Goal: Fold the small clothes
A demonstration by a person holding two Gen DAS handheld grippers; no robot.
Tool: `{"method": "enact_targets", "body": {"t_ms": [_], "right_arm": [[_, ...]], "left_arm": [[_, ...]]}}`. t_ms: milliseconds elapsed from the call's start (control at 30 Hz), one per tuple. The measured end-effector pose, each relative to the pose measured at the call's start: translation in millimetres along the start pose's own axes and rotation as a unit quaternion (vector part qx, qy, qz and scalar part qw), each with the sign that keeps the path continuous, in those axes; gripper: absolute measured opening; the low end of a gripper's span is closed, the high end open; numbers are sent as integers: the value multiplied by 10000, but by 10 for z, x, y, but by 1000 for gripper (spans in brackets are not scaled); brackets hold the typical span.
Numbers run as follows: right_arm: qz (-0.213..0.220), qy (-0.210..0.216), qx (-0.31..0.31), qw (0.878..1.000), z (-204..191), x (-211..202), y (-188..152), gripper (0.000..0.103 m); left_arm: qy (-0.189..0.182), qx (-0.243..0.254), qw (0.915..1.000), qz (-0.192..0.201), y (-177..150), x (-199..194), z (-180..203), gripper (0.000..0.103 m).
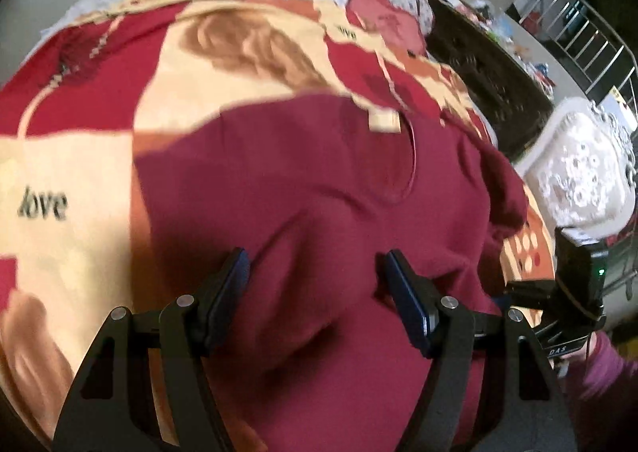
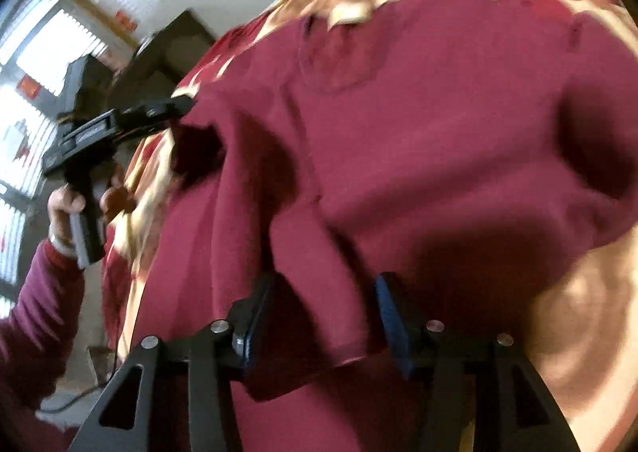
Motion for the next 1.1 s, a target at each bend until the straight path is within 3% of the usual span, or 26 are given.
{"method": "enact_targets", "body": {"t_ms": [33, 67, 167, 233, 333, 467, 500, 533, 600, 633, 700, 833, 900, 933, 967, 1100], "right_arm": [[90, -194, -238, 9995, -38, -12, -22, 17], [150, -553, -556, 9968, -45, -17, -16, 7], [559, -1093, -962, 9878, -2, -213, 177, 7], [964, -1636, -1144, 9751, 103, -438, 443, 6], [1363, -2163, -995, 9616, 305, -693, 849, 6], [2073, -3413, -1206, 9088, 590, -901, 1372, 5], [2155, -3436, -1138, 9069, 674, -871, 1463, 5], [2095, -3370, -1026, 9122, 739, -819, 1523, 5], [1655, -3081, -589, 9350, 923, -706, 1553, 5], [1601, -2585, -294, 9522, 918, -721, 1523, 5], [1662, -1881, -11, 9680, 817, -787, 1437, 6], [1212, -1890, -101, 9744, 831, -692, 1178, 9], [960, -1725, -93, 9803, 851, -543, 1037, 19], [822, -1679, -136, 9823, 851, -479, 965, 37], [733, -1592, -219, 9843, 851, -432, 907, 48], [589, -1453, -679, 9853, 771, -293, 798, 49]], "left_arm": [[-3, -4, 10000, -75, -82, 2, -14, 70], [6, -11, 9998, -182, -167, 17, -40, 70], [44, 67, 9997, -220, -324, 22, -88, 70], [94, 275, 9994, -188, -383, 0, -35, 70], [132, 353, 9991, -199, -417, -5, 40, 70], [57, 245, 9996, -116, -444, -66, 98, 70], [69, 217, 9997, -91, -444, -105, 119, 70], [66, 176, 9998, -56, -428, -150, 135, 70], [4, 135, 9998, 110, -373, -285, 209, 70], [-53, 162, 9997, 198, -327, -341, 258, 70], [49, 324, 9989, 350, -232, -447, 357, 70], [236, 674, 9970, 283, -94, -333, 474, 70], [202, 737, 9970, 154, -71, -159, 512, 70], [159, 736, 9971, 102, -81, -96, 514, 70], [89, 714, 9974, 7, -97, 24, 526, 70], [41, 519, 9972, -537, -332, 395, 446, 70]]}}
Point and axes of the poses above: each gripper's, at about its wrist camera, not at the fingertips, and x roughly the way its jaws point, z to its right, y to its top, the point moved 10 cm from there along x, roughly the way its jaws point, and after that the axes turned 13 degrees about -y, right-handed, at the moved point
